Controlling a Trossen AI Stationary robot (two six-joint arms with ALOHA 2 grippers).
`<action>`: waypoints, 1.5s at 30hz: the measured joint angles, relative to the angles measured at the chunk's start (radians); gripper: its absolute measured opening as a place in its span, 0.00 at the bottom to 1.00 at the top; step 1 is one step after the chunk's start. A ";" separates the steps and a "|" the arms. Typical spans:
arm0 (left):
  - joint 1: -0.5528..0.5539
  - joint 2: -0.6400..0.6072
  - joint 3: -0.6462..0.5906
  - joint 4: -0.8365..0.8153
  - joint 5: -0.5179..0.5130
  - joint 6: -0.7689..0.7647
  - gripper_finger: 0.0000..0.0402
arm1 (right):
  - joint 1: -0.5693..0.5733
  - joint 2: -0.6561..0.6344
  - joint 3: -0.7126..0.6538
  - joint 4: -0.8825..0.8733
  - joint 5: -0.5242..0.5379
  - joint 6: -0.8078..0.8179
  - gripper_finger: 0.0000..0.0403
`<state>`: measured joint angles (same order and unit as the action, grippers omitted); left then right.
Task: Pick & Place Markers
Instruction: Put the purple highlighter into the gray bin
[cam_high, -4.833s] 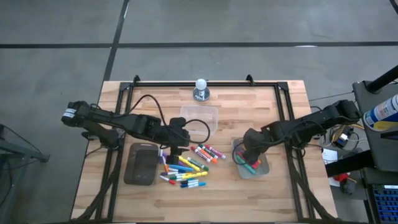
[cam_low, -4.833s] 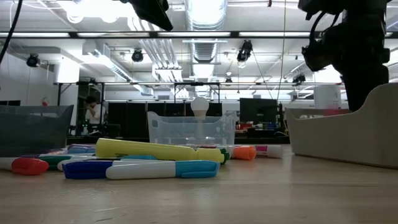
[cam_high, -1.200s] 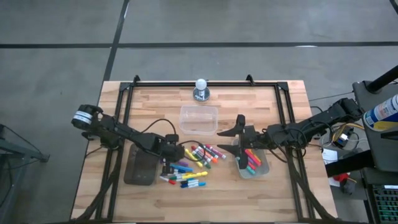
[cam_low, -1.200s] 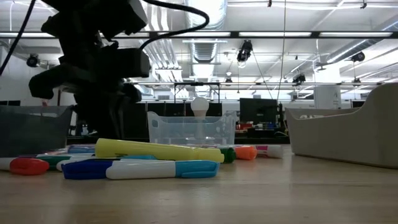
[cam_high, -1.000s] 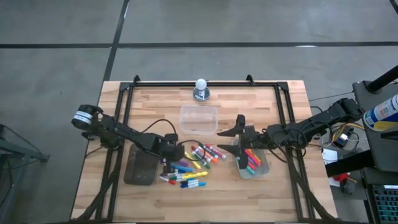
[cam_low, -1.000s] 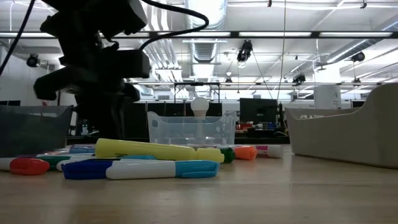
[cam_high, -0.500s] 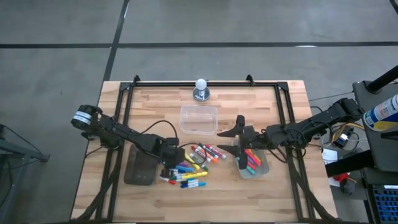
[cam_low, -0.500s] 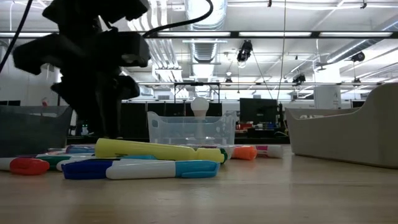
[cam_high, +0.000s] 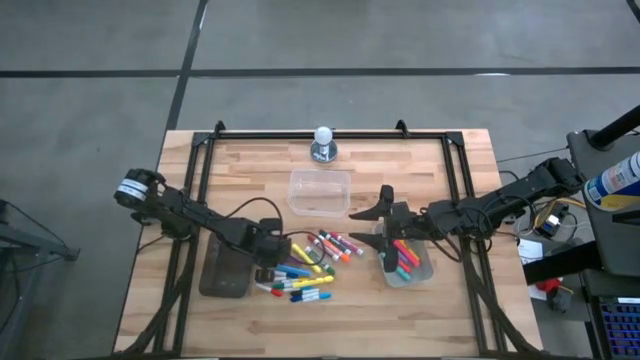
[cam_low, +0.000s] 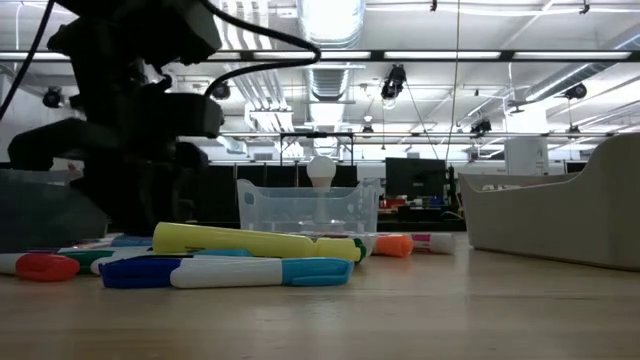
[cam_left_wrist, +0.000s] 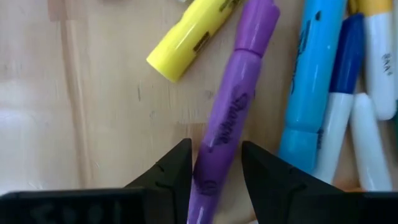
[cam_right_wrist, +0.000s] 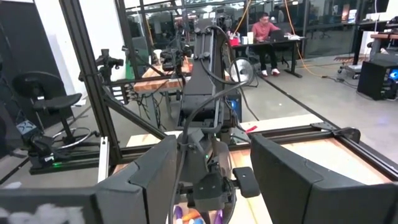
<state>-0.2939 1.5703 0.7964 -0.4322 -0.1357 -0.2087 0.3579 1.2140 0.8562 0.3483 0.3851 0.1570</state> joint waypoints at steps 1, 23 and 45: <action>0.002 0.000 -0.009 0.014 -0.002 0.003 0.33 | 0.000 0.000 0.000 0.000 0.000 0.000 0.49; 0.040 0.002 -0.030 0.120 -0.058 0.081 0.12 | 0.000 0.000 0.000 0.001 0.000 -0.001 0.49; 0.037 -0.180 0.253 0.096 -0.029 0.183 0.12 | 0.000 -0.001 0.000 -0.033 -0.001 -0.231 0.49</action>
<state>-0.2573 1.3904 1.0497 -0.3365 -0.1649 -0.0257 0.3580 1.2133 0.8562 0.3157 0.3843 -0.0740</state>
